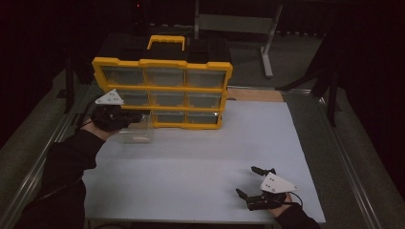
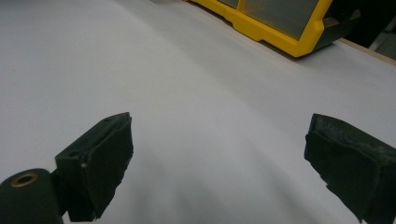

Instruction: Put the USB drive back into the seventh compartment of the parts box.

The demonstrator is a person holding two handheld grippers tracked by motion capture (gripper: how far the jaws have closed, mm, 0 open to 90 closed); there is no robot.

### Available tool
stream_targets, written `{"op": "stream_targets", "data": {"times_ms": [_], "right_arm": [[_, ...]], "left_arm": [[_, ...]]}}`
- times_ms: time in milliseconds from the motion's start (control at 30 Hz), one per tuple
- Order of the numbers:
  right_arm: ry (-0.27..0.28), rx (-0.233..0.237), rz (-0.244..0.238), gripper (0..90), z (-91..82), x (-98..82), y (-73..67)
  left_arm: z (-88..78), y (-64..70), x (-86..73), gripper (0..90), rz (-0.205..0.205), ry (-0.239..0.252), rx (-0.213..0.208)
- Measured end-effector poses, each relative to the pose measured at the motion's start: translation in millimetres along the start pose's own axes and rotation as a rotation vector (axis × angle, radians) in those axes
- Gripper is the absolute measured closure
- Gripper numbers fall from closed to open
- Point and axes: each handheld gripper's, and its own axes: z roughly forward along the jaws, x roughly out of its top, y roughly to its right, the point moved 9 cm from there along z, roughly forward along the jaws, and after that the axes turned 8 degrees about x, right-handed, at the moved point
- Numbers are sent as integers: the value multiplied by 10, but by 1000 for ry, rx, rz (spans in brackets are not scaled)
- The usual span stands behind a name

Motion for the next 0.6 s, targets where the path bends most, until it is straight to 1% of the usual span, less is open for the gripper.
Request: {"op": "stream_targets", "data": {"times_ms": [33,100,167,200,233,400,467,600], "right_arm": [[0,0,0,81,3,-2,2],[0,1,2,81,4,-5,4],[2,-1,-1,81,-1,2,2],[-1,-1,0,81,2,-3,3],[-1,-1,1,81,5,-6,6],[0,-1,-1,81,5,-2,0],[-2,-1,3,81,2,-5,2],[-2,-1,-2,81,5,-6,3]], "left_arm": [[12,-26,-13,798,-11,-3,13],[12,-26,-13,798,-11,-3,13],[48,-73,-49,798,-29,-11,38],[48,-73,-49,798,-29,-11,38],[70,-105,-70,798,-36,-18,59],[115,-140,-98,797,-52,-27,79],[136,-158,-105,798,-67,-26,91],[182,-170,-127,798,-80,-35,99]]}}
